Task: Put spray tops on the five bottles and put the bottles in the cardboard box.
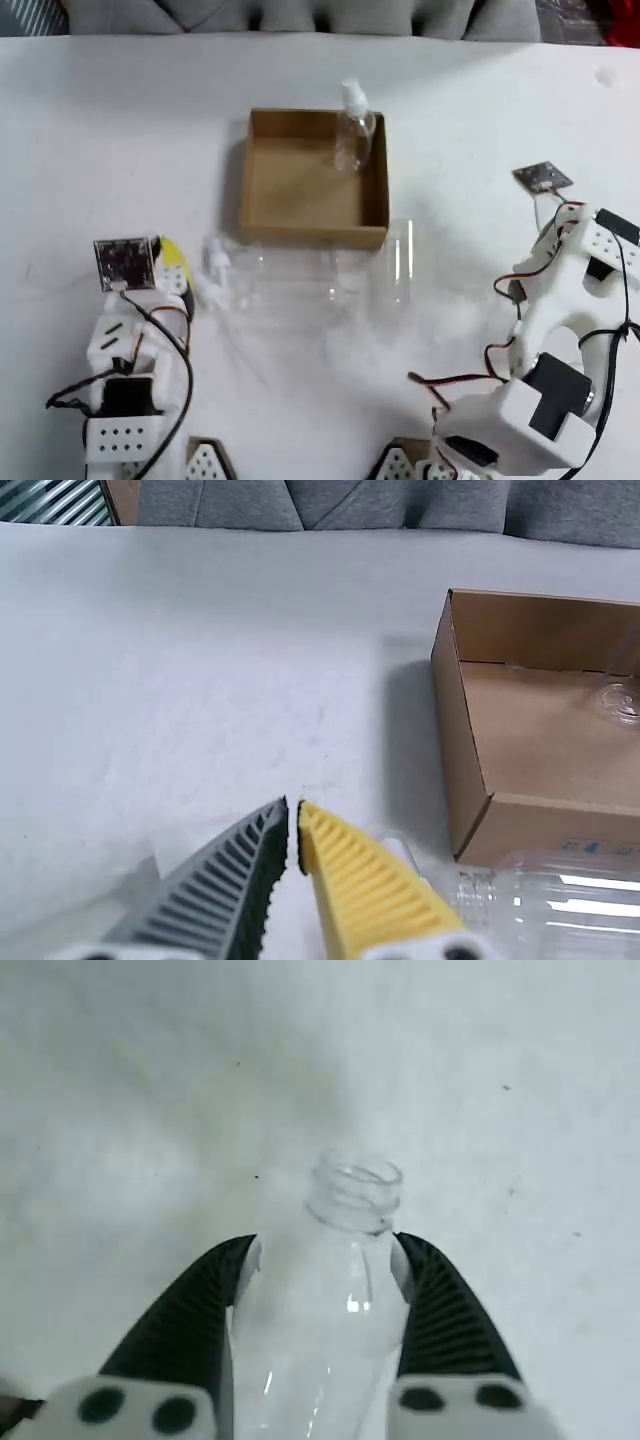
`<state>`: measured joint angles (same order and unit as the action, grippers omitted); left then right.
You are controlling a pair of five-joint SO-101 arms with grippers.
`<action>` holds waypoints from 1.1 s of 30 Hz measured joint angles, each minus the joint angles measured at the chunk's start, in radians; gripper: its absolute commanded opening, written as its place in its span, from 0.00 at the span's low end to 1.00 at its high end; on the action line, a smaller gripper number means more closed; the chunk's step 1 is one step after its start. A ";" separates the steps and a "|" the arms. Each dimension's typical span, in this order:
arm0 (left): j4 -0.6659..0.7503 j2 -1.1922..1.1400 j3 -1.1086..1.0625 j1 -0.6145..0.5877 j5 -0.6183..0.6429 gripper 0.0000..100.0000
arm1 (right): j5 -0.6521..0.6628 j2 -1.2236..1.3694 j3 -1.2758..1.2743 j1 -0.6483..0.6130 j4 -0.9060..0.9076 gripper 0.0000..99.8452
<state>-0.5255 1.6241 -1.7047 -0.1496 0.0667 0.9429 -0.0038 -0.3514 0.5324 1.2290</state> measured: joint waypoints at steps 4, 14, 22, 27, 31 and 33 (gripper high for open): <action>0.000 0.000 0.000 0.000 0.000 0.02 | 0.011 0.012 -0.015 0.000 -0.018 0.27; 0.000 0.000 0.000 0.000 0.000 0.02 | 0.017 0.100 -0.041 -0.012 -0.114 0.32; 0.000 0.000 0.000 0.000 0.000 0.02 | -0.072 -0.006 -0.041 0.017 -0.037 0.32; 0.000 0.000 0.000 0.000 0.000 0.02 | -0.186 -0.083 -0.068 0.046 0.058 0.32; 0.000 0.000 0.000 0.000 0.000 0.02 | -0.207 -0.091 -0.135 0.044 0.034 0.32; 0.000 0.000 0.000 0.000 0.000 0.02 | -0.218 -0.091 -0.178 0.044 -0.028 0.32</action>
<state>-0.5255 1.6241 -1.7047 -0.1496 0.0667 0.7250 -0.0944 -0.5294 0.5769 1.2014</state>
